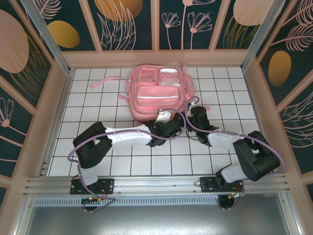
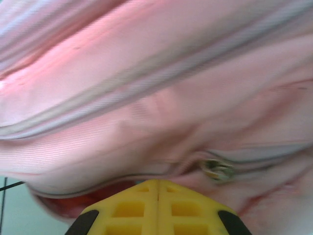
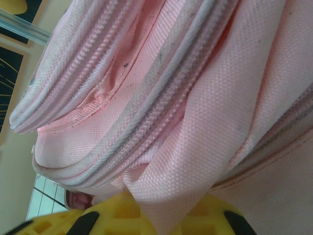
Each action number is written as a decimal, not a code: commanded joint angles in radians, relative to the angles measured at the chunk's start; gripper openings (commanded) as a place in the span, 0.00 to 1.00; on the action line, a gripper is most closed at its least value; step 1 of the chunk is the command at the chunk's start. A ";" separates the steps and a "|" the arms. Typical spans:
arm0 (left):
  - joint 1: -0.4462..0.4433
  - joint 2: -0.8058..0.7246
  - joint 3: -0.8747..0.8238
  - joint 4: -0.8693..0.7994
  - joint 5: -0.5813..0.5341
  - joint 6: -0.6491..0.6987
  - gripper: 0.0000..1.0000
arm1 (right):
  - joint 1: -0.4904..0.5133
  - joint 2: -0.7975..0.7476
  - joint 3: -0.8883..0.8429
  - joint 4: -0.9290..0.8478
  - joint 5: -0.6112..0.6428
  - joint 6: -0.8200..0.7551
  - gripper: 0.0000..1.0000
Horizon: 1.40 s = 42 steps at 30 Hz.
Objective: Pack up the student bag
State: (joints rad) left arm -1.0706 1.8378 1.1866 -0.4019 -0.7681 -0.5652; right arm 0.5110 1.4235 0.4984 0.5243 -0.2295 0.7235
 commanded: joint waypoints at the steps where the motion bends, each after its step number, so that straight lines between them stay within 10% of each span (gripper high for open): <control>1: 0.042 -0.067 -0.052 -0.014 -0.018 0.004 0.00 | -0.015 0.004 0.000 0.002 0.041 -0.007 0.00; 7: 0.064 -0.176 -0.113 0.031 0.053 -0.031 0.07 | -0.016 -0.018 -0.013 0.000 0.034 -0.010 0.02; 13: 0.115 -0.280 -0.196 0.138 0.182 -0.055 0.17 | 0.018 -0.125 -0.083 0.029 0.005 -0.028 0.25; 42: 0.190 -0.277 -0.342 0.348 0.445 -0.127 0.10 | 0.251 0.109 -0.092 0.360 -0.010 0.028 0.28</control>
State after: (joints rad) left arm -0.8852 1.5372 0.8524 -0.0795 -0.3470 -0.6746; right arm 0.7540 1.5127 0.3752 0.8249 -0.2356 0.7647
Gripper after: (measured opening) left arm 0.107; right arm 0.281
